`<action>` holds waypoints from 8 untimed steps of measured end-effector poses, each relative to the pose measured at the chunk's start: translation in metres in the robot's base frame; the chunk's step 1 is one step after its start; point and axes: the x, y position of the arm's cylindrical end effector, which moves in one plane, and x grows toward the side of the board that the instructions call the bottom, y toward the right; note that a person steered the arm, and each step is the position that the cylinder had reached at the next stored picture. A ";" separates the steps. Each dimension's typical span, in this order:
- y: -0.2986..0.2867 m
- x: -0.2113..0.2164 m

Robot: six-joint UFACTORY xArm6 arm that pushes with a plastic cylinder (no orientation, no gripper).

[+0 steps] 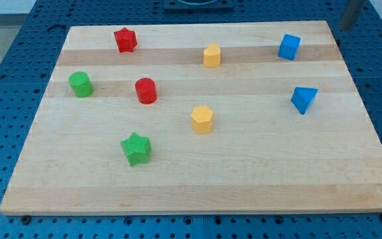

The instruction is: Move the blue cube towards the blue triangle

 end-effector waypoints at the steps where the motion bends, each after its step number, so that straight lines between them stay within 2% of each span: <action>1: -0.057 0.008; 5: -0.101 0.008; 6: -0.136 0.019; 8: -0.139 0.040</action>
